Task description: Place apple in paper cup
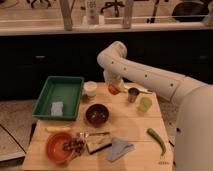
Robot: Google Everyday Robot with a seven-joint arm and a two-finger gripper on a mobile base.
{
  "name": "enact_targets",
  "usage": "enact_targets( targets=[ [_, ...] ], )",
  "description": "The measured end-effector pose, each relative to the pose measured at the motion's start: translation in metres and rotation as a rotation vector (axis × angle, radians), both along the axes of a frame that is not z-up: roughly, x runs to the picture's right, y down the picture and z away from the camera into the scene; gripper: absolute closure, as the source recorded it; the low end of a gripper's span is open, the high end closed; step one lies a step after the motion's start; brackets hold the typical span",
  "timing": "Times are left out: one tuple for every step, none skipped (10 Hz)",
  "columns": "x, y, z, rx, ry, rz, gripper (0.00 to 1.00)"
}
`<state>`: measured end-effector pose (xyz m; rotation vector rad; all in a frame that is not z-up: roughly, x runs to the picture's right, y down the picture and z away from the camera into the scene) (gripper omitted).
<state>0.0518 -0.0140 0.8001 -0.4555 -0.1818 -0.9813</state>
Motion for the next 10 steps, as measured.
enact_targets(
  targets=[
    [-0.006, -0.002, 0.002, 0.002, -0.006, -0.007, 0.95],
    [-0.013, -0.004, 0.004, 0.003, -0.016, -0.019, 0.95],
    [-0.015, -0.007, 0.007, 0.004, -0.018, -0.022, 0.95],
    [-0.018, -0.008, 0.008, 0.002, -0.018, -0.028, 0.95],
    [-0.025, -0.01, 0.011, 0.003, -0.026, -0.038, 0.95],
    [-0.027, -0.011, 0.013, 0.004, -0.029, -0.044, 0.95],
    [-0.03, -0.013, 0.015, 0.005, -0.031, -0.049, 0.95],
    [-0.032, -0.014, 0.016, 0.006, -0.033, -0.055, 0.95],
    [-0.036, -0.016, 0.02, 0.01, -0.037, -0.063, 0.95],
    [-0.04, -0.017, 0.022, 0.012, -0.041, -0.069, 0.95]
  ],
)
